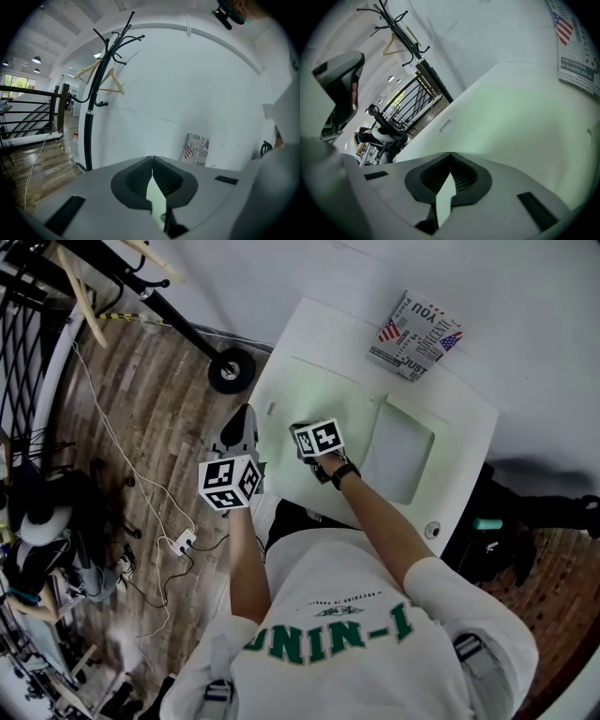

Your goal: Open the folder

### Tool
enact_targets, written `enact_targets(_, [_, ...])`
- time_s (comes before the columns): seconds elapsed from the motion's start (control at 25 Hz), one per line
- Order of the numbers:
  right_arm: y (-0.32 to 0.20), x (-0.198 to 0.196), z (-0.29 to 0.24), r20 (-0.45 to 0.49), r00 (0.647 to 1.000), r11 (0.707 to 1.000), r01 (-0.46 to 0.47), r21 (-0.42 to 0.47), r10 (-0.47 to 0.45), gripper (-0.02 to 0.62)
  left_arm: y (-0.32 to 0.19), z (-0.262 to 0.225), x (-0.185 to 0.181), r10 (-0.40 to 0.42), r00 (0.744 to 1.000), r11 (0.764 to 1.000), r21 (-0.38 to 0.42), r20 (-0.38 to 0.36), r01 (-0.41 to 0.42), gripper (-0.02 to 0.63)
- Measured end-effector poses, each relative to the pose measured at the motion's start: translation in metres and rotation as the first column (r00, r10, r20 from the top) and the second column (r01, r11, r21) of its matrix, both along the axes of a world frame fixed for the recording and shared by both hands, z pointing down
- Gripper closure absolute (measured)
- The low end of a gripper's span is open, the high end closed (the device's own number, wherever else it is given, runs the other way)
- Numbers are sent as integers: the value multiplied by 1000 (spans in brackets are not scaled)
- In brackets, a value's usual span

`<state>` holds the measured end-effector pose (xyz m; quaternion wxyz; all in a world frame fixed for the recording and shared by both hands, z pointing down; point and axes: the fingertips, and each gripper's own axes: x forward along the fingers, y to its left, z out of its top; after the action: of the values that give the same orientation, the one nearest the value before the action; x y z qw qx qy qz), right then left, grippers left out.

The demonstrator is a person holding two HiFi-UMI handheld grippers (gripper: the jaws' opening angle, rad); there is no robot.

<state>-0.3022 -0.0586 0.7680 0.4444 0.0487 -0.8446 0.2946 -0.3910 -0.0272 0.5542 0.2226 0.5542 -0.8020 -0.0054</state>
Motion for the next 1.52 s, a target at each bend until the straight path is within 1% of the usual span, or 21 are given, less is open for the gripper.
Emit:
enact_targets(0.12, [-3, 2, -15, 31, 999, 1000, -13, 5, 12, 578, -3, -4, 3, 12, 1000, 1000, 6, 4, -12, 591])
enact_targets(0.24, [-7, 7, -38, 83, 996, 999, -41, 6, 40, 578, -10, -8, 8, 34, 999, 999, 10, 9, -34, 591])
enact_targets(0.52, [-20, 36, -89, 208, 973, 993, -110, 34, 100, 578, -40, -30, 33, 130, 991, 991, 31, 38, -131, 591])
enact_targets(0.64, [-39, 57, -118, 259, 953, 981, -182, 66, 159, 578, -56, -48, 47, 179, 982, 982, 51, 61, -182, 591])
enact_targets(0.76, [-63, 85, -152, 324, 917, 956, -277, 95, 234, 578, -71, -69, 66, 232, 969, 968, 74, 85, -238, 591])
enact_targets(0.88, [-88, 118, -185, 381, 872, 916, -380, 127, 309, 578, -83, -87, 89, 286, 953, 951, 92, 104, -296, 591])
enact_targets(1.04, [-117, 164, -227, 452, 807, 845, -502, 186, 380, 578, -101, -108, 125, 356, 928, 923, 110, 114, -368, 591])
enact_targets(1.16, [-134, 194, -261, 502, 766, 778, -574, 254, 402, 578, -113, -123, 149, 394, 911, 905, 123, 122, -408, 591])
enact_targets(1.24, [-141, 212, -283, 536, 735, 732, -619, 283, 415, 578, -121, -132, 163, 414, 899, 894, 125, 140, -431, 591])
enact_targets(1.4, [-151, 244, -317, 603, 661, 666, -695, 270, 446, 578, -133, -147, 190, 445, 878, 875, 123, 174, -468, 591])
enact_targets(1.52, [-155, 266, -340, 638, 625, 603, -739, 300, 449, 578, -140, -155, 208, 462, 866, 863, 125, 194, -489, 591])
